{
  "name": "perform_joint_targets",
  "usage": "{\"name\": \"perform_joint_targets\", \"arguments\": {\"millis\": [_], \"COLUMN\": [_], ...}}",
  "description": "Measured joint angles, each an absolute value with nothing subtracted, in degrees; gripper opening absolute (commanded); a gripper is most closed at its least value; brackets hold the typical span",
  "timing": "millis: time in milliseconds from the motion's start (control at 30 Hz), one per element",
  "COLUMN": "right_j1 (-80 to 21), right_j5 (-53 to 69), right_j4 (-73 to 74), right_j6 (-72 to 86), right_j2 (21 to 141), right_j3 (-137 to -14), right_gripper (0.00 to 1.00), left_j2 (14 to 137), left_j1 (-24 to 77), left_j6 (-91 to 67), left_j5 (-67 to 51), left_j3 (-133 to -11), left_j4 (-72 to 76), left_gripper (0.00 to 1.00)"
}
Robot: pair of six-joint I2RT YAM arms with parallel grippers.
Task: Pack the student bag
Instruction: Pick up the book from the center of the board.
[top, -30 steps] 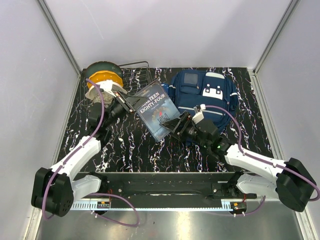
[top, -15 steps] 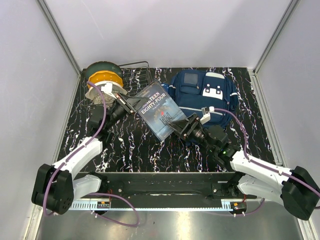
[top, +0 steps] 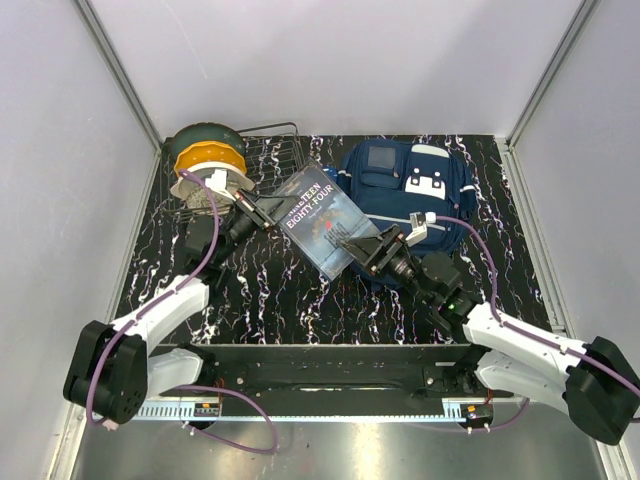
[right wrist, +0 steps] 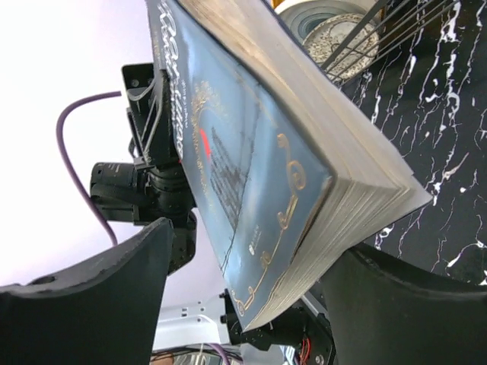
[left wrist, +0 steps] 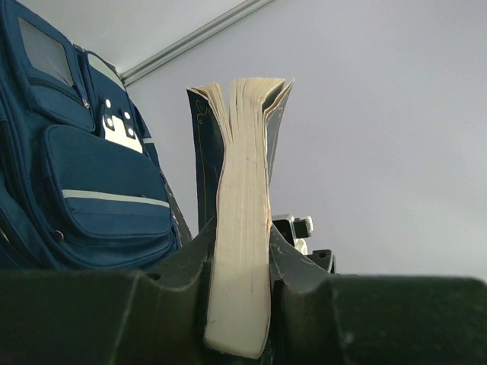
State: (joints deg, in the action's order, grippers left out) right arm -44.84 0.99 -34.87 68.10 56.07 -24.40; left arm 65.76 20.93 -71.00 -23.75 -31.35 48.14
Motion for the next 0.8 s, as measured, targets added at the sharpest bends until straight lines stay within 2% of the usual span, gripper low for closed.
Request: {"name": "perform_joint_targets", "arguments": {"millis": [33,100,200,300,367,433,533,567,633,667,700,733,767,800], "right_j1": [-44.8,-44.8,-44.8,-44.8,-44.8,-44.8,-44.8,-44.8,-44.8,-44.8,-44.8,-44.8,-44.8,-44.8], "right_j5": [0.9,0.7,0.3,-0.1,-0.2,-0.5,-0.9,-1.0,-1.3,-1.6,-1.9,-2.1,-2.4,-2.6], "right_j4": [-34.9,-34.9,-34.9,-34.9,-34.5,-34.4,-34.2,-34.2,-34.0,-33.8,-33.7,-33.6,-33.4,-32.9], "right_j6": [67.9,67.5,66.7,66.2,65.9,65.6,65.4,65.3,64.8,64.6,64.5,64.1,64.1,64.0], "right_j2": [55.7,54.9,53.8,53.5,53.5,53.5,53.5,53.5,53.5,53.5,53.5,53.4,53.1,52.6], "right_j3": [-24.4,-24.3,-24.3,-24.3,-24.3,-24.3,-24.3,-24.3,-24.3,-24.3,-24.3,-24.3,-24.3,-24.3], "right_gripper": [0.8,0.69,0.61,0.62,0.67,0.66,0.54,0.42,0.25,0.1,0.01,0.0,0.0,0.0], "left_j2": [65.8,65.8,66.0,66.3,67.0,68.0,70.2,70.9,71.7,71.9,71.9,71.9,71.9,71.9], "left_j1": [21.0,21.1,21.1,21.1,21.3,21.5,22.0,22.2,22.5,22.5,22.5,22.6,22.6,22.7], "left_j6": [-71.0,-71.2,-71.9,-72.5,-72.9,-73.2,-73.7,-73.8,-74.0,-74.2,-74.1,-74.0,-74.0,-73.8], "left_j5": [-23.7,-23.7,-23.5,-23.2,-23.2,-23.4,-23.8,-23.8,-23.8,-23.9,-24.0,-24.0,-24.2,-24.4], "left_j3": [-31.3,-31.3,-31.1,-30.7,-30.6,-30.6,-31.1,-31.3,-31.4,-31.5,-31.6,-31.9,-32.3,-32.6], "left_j4": [48.1,48.2,49.1,50.0,50.7,51.5,52.6,52.9,53.1,53.1,52.9,52.6,52.2,51.7], "left_gripper": [0.0,0.0,0.0,0.0,0.0,0.0,0.0,0.0,0.0,0.0,0.0,0.0,0.08,0.36]}}
